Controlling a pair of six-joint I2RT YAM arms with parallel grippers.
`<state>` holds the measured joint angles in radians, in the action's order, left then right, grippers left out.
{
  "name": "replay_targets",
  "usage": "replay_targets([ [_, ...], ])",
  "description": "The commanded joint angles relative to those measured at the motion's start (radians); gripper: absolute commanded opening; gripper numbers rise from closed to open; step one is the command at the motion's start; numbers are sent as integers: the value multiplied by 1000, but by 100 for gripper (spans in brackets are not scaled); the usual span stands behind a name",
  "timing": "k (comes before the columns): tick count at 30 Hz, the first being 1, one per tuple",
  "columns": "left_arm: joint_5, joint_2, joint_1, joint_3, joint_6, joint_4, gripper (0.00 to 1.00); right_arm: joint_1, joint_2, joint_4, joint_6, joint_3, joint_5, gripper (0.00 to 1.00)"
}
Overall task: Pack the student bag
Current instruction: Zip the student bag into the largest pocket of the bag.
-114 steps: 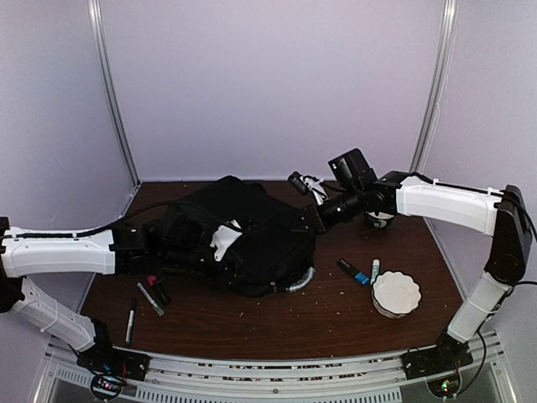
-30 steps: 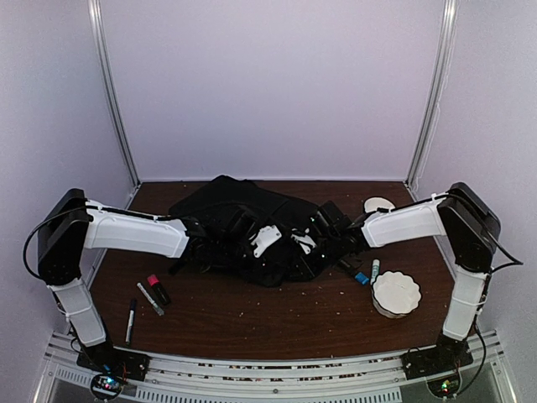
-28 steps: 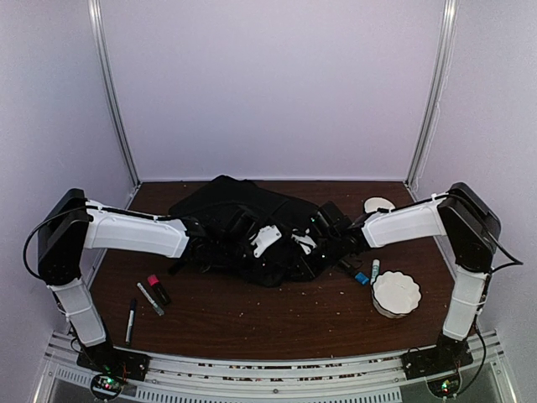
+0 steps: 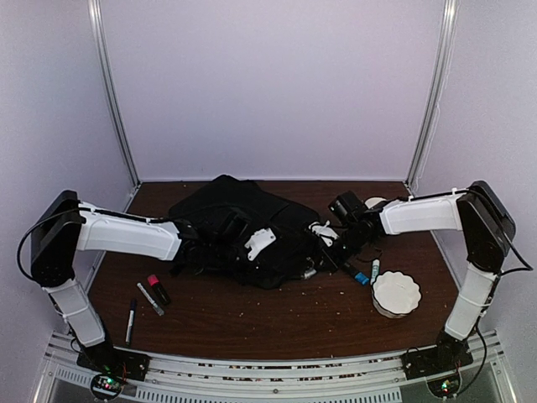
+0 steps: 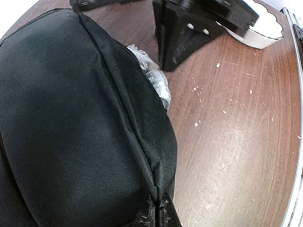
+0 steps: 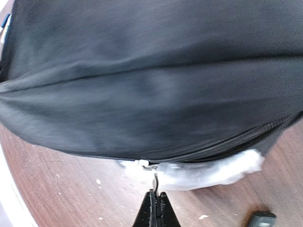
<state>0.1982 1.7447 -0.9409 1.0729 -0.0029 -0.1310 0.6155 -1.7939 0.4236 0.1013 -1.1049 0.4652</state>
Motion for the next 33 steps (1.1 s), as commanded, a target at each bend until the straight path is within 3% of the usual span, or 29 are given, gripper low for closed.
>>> replay_targets([
  [1, 55, -69, -2, -51, 1, -37, 0, -36, -22, 90, 26, -38, -109, 0],
  [19, 5, -253, -11, -193, -46, -189, 0, -141, -89, 145, 98, -163, -186, 0],
  [26, -81, -374, -12, -257, -112, -258, 0, -142, -92, 156, 117, -188, -167, 0],
  [31, -189, -380, -15, -270, -152, -357, 0, -132, -40, 155, 129, -152, -96, 0],
  [33, -218, -377, -30, -264, -157, -347, 9, -121, -11, 155, 152, -130, -58, 0],
])
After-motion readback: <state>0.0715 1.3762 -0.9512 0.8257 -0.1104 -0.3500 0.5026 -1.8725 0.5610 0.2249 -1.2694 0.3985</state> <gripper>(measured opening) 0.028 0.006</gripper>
